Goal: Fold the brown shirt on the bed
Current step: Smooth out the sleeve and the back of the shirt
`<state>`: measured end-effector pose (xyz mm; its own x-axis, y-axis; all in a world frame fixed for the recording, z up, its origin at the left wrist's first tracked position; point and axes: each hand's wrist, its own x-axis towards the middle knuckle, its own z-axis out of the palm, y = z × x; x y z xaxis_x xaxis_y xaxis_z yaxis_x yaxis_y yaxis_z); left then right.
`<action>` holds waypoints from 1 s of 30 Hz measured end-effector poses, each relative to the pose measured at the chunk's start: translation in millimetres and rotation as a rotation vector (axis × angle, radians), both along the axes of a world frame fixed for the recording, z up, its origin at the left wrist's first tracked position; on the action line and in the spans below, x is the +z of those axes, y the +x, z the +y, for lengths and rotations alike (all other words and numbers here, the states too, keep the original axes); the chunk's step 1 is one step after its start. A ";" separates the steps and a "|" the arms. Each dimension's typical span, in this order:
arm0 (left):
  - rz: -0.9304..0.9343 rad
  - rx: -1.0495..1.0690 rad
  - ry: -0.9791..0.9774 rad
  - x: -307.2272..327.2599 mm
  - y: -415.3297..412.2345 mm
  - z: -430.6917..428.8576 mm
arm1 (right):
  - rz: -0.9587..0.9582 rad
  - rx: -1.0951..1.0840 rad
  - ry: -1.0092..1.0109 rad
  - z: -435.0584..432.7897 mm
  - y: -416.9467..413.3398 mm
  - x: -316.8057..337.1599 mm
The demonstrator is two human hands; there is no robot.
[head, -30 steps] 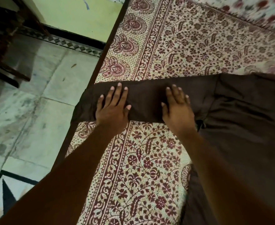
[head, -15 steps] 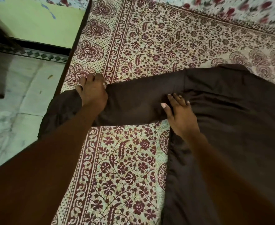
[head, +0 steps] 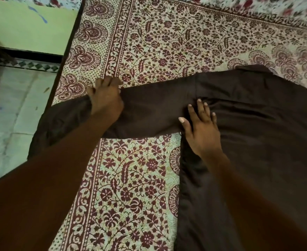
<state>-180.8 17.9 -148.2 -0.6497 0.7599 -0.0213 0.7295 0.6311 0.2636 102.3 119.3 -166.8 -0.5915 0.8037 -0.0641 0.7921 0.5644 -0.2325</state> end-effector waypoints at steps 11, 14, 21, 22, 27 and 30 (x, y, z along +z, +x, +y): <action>-0.063 -0.030 -0.040 9.6 69.2 105.2 | 0.068 -0.175 0.071 7.2 22.9 -13.6; 0.012 0.026 -0.127 10.1 70.9 114.0 | 0.035 -0.217 0.031 -0.4 36.3 -18.0; -0.266 -0.321 0.086 1.6 107.4 155.1 | 0.063 -0.220 0.070 19.7 72.6 -14.9; -0.379 -0.339 0.067 1.5 116.1 167.3 | 0.050 -0.235 0.054 26.1 80.0 -16.7; -0.506 -0.079 0.141 -1.1 137.4 222.5 | 0.035 -0.204 0.102 29.7 94.2 -31.5; -0.422 0.067 0.117 -4.1 133.7 243.9 | 0.058 -0.218 0.111 31.7 94.0 -31.2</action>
<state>-47.1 261.7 -152.3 -0.6506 0.7292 -0.2119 0.5011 0.6220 0.6017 196.3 151.0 -198.0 -0.4038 0.9128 0.0609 0.8848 0.4066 -0.2275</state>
